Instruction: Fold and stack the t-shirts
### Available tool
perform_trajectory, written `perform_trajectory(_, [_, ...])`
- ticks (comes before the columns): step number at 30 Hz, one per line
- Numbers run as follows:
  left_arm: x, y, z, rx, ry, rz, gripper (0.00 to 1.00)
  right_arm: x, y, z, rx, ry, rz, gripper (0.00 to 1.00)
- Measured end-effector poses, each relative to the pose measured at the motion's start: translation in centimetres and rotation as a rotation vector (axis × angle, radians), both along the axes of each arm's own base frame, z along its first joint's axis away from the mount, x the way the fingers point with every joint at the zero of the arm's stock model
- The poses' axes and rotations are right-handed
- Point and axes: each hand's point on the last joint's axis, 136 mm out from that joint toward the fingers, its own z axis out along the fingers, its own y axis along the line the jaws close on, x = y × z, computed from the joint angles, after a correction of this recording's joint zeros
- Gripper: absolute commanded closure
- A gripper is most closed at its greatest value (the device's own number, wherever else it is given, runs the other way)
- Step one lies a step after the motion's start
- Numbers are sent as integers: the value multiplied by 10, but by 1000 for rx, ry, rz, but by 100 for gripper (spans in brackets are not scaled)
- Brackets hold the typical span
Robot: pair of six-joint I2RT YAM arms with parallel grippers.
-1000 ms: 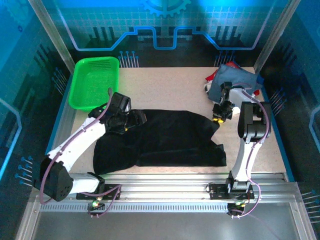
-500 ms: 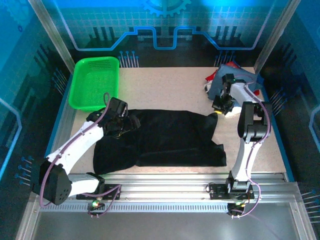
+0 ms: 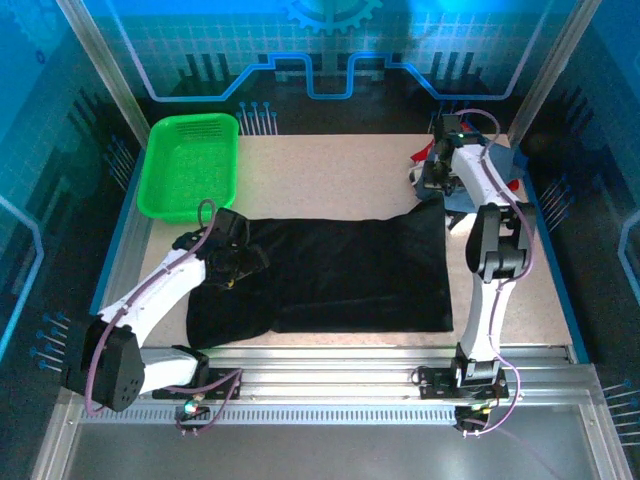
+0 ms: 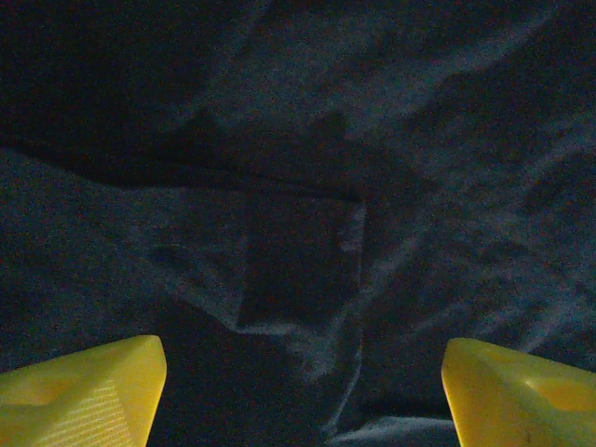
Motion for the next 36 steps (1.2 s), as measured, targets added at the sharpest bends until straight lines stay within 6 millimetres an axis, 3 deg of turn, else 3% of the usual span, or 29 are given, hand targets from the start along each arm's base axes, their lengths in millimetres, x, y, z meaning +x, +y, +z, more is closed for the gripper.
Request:
perform_trajectory(6, [6,22,12,83,-13,68,15,6,-8,-12,-108,33,26,100])
perform_trajectory(10, [30,39,34,147,-64,106,15,6,-14,-11,-147,36,23,100])
perform_trajectory(13, [47,47,37,182,-76,104,15,6,-18,-11,-176,36,22,100])
perform_trajectory(16, [64,49,30,220,-49,77,15,3,-23,-11,-200,30,18,100])
perform_trajectory(19, [95,53,14,243,-27,73,16,-8,-30,-9,-224,40,8,100])
perform_trajectory(23, [122,68,-4,265,11,89,16,-19,-43,0,-249,28,-11,100])
perform_trajectory(28, [164,91,-13,287,8,112,16,-31,-67,16,-270,7,-52,100])
perform_trajectory(32, [184,107,-15,331,32,113,16,-32,-81,21,-279,-5,-78,100])
perform_trajectory(36, [181,121,-22,382,107,114,16,-32,-85,21,-284,0,-75,100])
